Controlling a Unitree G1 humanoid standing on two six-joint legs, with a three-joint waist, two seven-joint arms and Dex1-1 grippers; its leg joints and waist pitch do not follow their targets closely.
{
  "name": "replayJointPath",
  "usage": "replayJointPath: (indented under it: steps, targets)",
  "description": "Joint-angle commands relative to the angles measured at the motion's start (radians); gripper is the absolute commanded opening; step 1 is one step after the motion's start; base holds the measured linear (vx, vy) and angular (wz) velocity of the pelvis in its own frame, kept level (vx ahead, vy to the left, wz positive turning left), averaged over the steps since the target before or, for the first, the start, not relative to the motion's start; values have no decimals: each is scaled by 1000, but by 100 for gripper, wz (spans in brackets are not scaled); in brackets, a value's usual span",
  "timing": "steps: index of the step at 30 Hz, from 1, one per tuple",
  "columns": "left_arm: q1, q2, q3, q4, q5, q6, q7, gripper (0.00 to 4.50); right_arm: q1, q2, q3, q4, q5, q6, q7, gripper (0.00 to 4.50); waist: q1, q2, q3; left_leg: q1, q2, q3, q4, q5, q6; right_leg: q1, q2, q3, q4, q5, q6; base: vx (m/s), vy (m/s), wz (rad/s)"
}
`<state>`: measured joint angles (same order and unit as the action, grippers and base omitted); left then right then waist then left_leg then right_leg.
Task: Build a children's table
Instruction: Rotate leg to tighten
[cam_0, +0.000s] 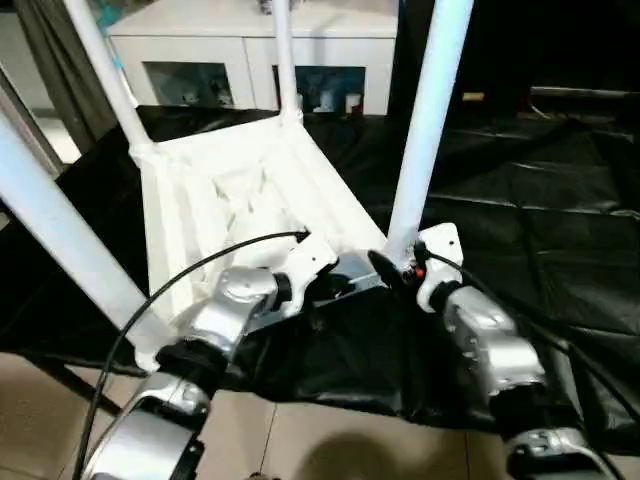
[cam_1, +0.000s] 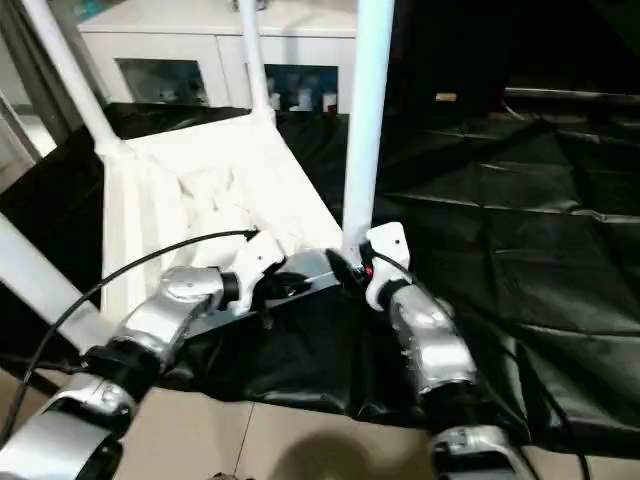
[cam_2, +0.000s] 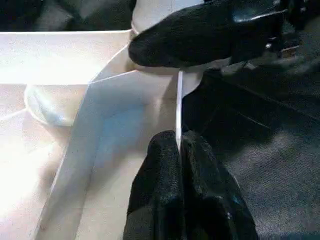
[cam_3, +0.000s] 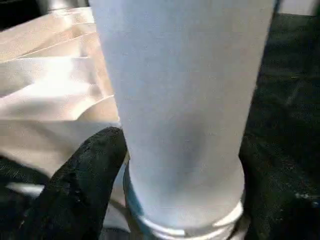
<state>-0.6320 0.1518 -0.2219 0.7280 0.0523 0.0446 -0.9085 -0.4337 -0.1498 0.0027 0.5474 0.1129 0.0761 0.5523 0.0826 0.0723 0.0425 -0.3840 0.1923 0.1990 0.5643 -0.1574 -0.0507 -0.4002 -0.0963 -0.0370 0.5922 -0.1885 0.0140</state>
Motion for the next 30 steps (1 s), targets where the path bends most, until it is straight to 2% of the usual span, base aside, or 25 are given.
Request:
replayJointPath:
  steps: [1,3,4,5,6,7,9,11,13,14,15,17,18,19,21,28,30]
  targets:
    - [21,-2,-13,-31,-67,-32,-84,0,23,-5,112,-32,28,32,168,386,-1,-24,-49,13,29,-18,-67,-296,43,35,-42,24,-84,-282,-166,0,0,0]
    - [30,27,-18,-43,-74,-35,-135,0,27,-37,119,-53,41,30,227,386,2,-24,-50,10,29,-16,-64,-267,58,37,-41,23,-80,-244,-176,0,0,0]
    - [46,78,-23,-69,-96,-33,-234,0,31,-96,128,-86,61,35,329,386,3,-28,-55,8,30,-15,-58,-233,75,40,-42,21,-71,-200,-194,0,0,0]
    - [46,78,-23,-69,-96,-33,-234,0,31,-96,128,-86,61,35,329,386,7,-25,-58,6,31,-13,-53,-196,89,41,-39,20,-64,-150,-207,0,0,0]
    - [50,93,-23,-78,-104,-30,-264,0,33,-114,129,-94,67,37,358,386,7,-23,-59,8,32,-11,-51,-183,96,37,-38,21,-63,-123,-216,0,0,0]
    - [55,123,-19,-90,-116,-24,-319,0,37,-149,133,-111,74,43,424,386,7,-31,-59,7,33,-10,-49,-166,103,40,-36,19,-58,-84,-232,0,0,0]
    - [57,141,-18,-97,-123,-15,-353,0,41,-171,138,-119,74,44,461,386,11,-25,-62,10,34,-9,-44,-144,117,39,-35,18,-49,-35,-253,0,0,0]
    - [60,174,-20,-109,-125,3,-412,0,43,-204,143,-126,71,43,517,386,12,-25,-63,11,36,-8,-42,-130,127,38,-34,16,-44,-1,-270,0,0,0]
    - [60,184,-21,-111,-124,5,-427,0,42,-214,143,-125,71,44,533,386,12,-27,-62,10,36,-8,-42,-138,126,38,-35,16,-44,-7,-275,0,0,0]
    - [58,194,-20,-111,-131,8,-438,0,40,-227,145,-124,76,47,551,386,13,-25,-60,11,37,-8,-44,-157,117,38,-37,16,-47,-34,-276,0,0,0]
    - [56,195,-19,-109,-134,10,-440,0,37,-231,146,-121,77,47,557,386,12,-28,-57,13,38,-8,-47,-189,100,38,-38,17,-51,-77,-273,0,0,0]
    - [55,198,-19,-108,-138,10,-442,0,35,-236,149,-119,80,49,563,370,13,-28,-56,14,39,-8,-49,-198,89,37,-39,18,-52,-94,-271,0,0,0]
    - [52,198,-17,-105,-142,10,-448,0,32,-241,151,-117,86,54,575,370,11,-31,-56,14,38,-8,-49,-200,80,40,-40,19,-53,-105,-268,0,0,0]
    - [52,198,-16,-105,-143,10,-448,0,31,-241,151,-116,87,54,576,370,11,-31,-56,14,38,-8,-49,-200,80,40,-40,19,-53,-105,-268,0,0,0]
    - [51,194,-14,-106,-146,12,-450,0,32,-239,151,-119,92,62,586,335,12,-32,-57,14,38,-8,-48,-192,79,40,-40,20,-52,-102,-266,0,0,0]
    - [58,170,-7,-112,-145,12,-426,0,64,-224,149,-138,94,73,557,282,16,-33,-63,12,36,-7,-40,-141,102,42,-39,18,-44,-35,-277,0,0,0]
    - [51,143,3,-94,-125,-4,-345,0,72,-196,136,-120,70,77,461,274,15,-33,-61,11,36,-8,-41,-153,97,41,-39,18,-45,-52,-277,0,0,0]
